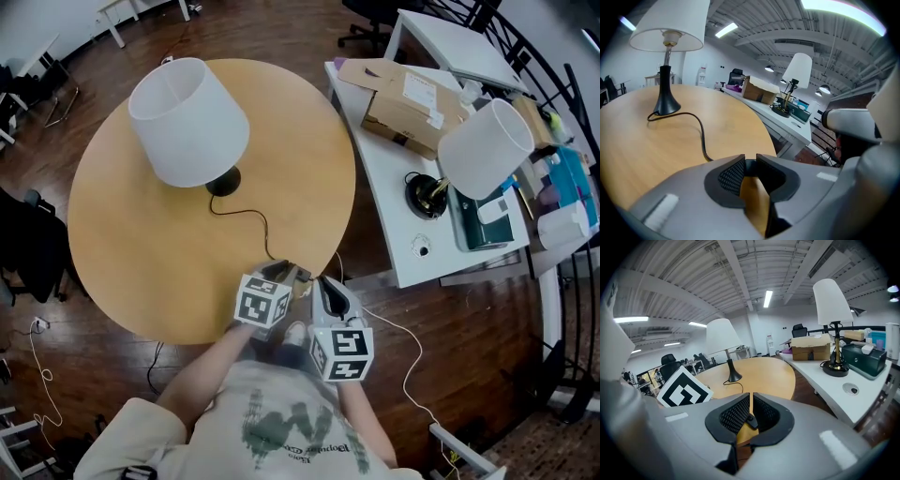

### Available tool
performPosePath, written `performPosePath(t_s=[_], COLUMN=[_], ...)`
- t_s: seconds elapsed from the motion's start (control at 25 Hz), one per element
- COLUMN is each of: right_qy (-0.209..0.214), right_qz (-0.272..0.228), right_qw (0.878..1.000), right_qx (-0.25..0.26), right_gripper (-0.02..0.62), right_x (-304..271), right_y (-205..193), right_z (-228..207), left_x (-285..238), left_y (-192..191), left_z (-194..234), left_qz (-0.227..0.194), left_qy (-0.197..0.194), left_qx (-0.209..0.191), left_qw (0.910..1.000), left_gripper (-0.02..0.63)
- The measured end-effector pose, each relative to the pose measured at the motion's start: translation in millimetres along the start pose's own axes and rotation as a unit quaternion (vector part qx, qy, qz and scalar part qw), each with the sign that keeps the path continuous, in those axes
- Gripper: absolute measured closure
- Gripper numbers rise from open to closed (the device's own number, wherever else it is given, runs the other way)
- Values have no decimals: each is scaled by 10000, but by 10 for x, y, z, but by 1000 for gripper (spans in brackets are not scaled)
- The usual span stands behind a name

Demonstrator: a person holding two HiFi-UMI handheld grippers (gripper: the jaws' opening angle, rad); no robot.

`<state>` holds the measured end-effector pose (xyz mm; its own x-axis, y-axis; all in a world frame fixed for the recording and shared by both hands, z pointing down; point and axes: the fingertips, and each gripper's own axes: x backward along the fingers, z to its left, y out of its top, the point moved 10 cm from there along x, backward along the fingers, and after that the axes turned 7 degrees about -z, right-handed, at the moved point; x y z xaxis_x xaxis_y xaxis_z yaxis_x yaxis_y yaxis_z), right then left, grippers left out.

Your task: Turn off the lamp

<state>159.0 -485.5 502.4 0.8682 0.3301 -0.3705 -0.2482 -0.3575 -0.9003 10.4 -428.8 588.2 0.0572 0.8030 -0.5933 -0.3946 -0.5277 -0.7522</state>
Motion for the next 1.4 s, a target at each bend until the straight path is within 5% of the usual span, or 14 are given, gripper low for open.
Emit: performPosePath(t_s=[0.2, 0.48, 0.88, 1.4], right_qy=[254, 668, 894, 1257], right_qz=[-30, -111, -247, -452], right_qw=[9997, 9977, 9949, 9867], right_qx=[-68, 90, 392, 928], right_gripper=[577, 577, 577, 591], right_x=[-63, -184, 31, 792], right_y=[60, 126, 107, -139], right_z=[39, 312, 1137, 2251], left_x=[51, 547, 1498, 2966], left_y=[58, 162, 3, -583], left_z=[-21, 129, 274, 165], left_qz=[91, -498, -1255, -2273], left_qy=[259, 673, 714, 955], left_qx=[-79, 51, 147, 264], left_qw=[9996, 9965, 9894, 9688], left_gripper=[532, 532, 532, 581])
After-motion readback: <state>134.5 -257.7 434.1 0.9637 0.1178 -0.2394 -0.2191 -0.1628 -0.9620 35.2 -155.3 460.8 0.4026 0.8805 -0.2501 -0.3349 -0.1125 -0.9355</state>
